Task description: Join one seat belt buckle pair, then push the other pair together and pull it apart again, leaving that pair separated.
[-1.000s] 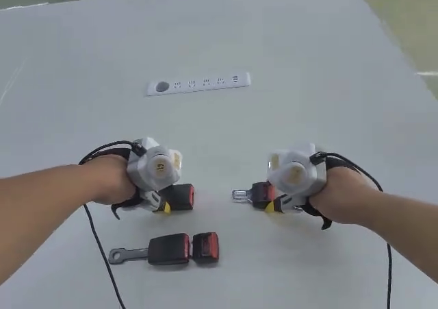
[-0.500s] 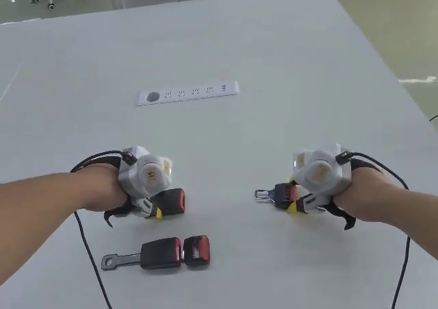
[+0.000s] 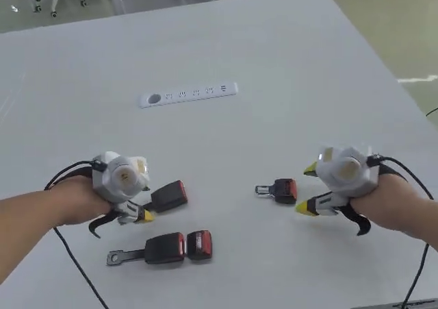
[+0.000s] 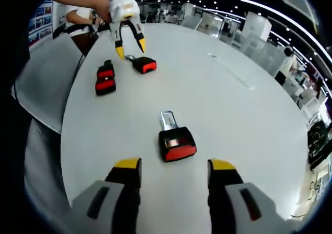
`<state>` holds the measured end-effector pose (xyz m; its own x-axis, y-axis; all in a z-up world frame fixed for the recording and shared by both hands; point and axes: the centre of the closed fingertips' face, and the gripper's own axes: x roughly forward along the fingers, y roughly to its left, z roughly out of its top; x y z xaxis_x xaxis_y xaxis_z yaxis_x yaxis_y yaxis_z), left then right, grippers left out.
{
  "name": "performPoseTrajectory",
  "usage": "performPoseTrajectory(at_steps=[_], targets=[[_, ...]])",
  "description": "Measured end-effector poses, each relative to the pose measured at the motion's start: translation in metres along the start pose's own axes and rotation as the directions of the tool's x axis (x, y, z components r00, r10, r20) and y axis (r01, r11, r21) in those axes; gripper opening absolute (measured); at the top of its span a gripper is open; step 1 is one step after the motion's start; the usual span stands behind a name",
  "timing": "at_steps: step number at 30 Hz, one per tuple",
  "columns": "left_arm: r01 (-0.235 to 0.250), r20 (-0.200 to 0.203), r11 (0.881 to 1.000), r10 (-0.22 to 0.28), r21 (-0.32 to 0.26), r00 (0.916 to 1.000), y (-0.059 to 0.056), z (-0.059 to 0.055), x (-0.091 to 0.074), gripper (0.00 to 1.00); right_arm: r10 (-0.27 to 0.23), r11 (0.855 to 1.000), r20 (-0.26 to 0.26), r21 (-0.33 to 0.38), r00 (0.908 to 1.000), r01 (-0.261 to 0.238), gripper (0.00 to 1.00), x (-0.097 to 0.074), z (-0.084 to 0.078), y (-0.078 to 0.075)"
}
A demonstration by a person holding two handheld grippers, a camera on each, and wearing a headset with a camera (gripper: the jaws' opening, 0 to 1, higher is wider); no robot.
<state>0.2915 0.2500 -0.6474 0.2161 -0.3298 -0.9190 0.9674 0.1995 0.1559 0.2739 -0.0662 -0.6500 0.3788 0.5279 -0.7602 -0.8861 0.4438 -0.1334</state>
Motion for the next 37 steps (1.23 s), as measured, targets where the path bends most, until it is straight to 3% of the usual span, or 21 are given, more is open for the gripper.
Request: performPoseTrajectory(at_steps=[3, 7, 8, 10, 11, 15, 18, 23, 25, 27, 29, 31, 33, 37], targets=[[-0.046, 0.027, 0.998, 0.047, -0.036, 0.9986, -0.007, -0.01, -0.017, 0.44, -0.026, 0.999, 0.028, 0.028, 0.9993, 0.025, 0.53, -0.011, 0.004, 0.009], [-0.084, 0.063, 0.987, 0.094, -0.137, 0.9936, -0.025, -0.019, -0.042, 0.49, -0.044, 0.998, 0.079, 0.054, 0.9959, 0.04, 0.59, -0.023, 0.017, 0.027], [-0.101, 0.076, 0.976, 0.118, -0.193, 0.9901, -0.028, -0.024, -0.049, 0.5, -0.042, 0.998, 0.086, 0.06, 0.9954, 0.037, 0.6, -0.025, 0.019, 0.031], [-0.119, 0.089, 0.96, 0.146, -0.253, 0.9852, -0.035, -0.034, -0.057, 0.54, -0.042, 0.997, 0.103, 0.072, 0.9938, 0.035, 0.62, -0.031, 0.024, 0.043], [-0.133, 0.089, 0.955, 0.161, -0.265, 0.9829, -0.039, -0.037, -0.061, 0.56, -0.037, 0.997, 0.111, 0.071, 0.9931, 0.029, 0.64, -0.034, 0.027, 0.051], [-0.167, 0.111, 0.915, 0.221, -0.368, 0.969, -0.056, -0.047, -0.08, 0.67, -0.034, 0.997, 0.128, 0.078, 0.9912, 0.024, 0.7, -0.042, 0.031, 0.065], [-0.167, 0.122, 0.882, 0.243, -0.44, 0.9625, -0.069, -0.054, -0.093, 0.74, -0.031, 0.991, 0.126, 0.136, 0.9916, 0.014, 0.78, -0.052, 0.03, 0.074], [-0.189, 0.163, 0.863, 0.294, -0.469, 0.9417, -0.079, -0.062, -0.118, 0.86, -0.053, 0.985, 0.137, 0.173, 0.9892, 0.029, 0.89, -0.068, 0.029, 0.078], [-0.192, 0.183, 0.84, 0.323, -0.507, 0.9288, -0.079, -0.066, -0.127, 0.9, -0.051, 0.984, 0.132, 0.174, 0.99, 0.027, 0.91, -0.072, 0.026, 0.082], [-0.182, 0.176, 0.811, 0.329, -0.556, 0.9279, -0.082, -0.076, -0.13, 0.93, -0.048, 0.983, 0.131, 0.184, 0.9903, 0.023, 0.95, -0.076, 0.023, 0.082], [-0.168, 0.173, 0.807, 0.316, -0.567, 0.9328, -0.087, -0.083, -0.128, 0.99, -0.048, 0.976, 0.141, 0.218, 0.9888, 0.016, 0.95, -0.081, 0.024, 0.081], [-0.169, 0.162, 0.812, 0.306, -0.558, 0.9381, -0.093, -0.089, -0.127, 1.0, -0.06, 0.974, 0.154, 0.225, 0.9862, 0.025, 0.97, -0.084, 0.024, 0.079], [-0.179, 0.157, 0.813, 0.314, -0.554, 0.9365, -0.095, -0.092, -0.127, 1.0, -0.065, 0.971, 0.158, 0.238, 0.9853, 0.026, 1.0, -0.086, 0.024, 0.078], [-0.18, 0.177, 0.798, 0.336, -0.574, 0.9251, -0.093, -0.089, -0.13, 1.0, -0.072, 0.969, 0.167, 0.246, 0.9833, 0.029, 1.0, -0.086, 0.025, 0.078]])
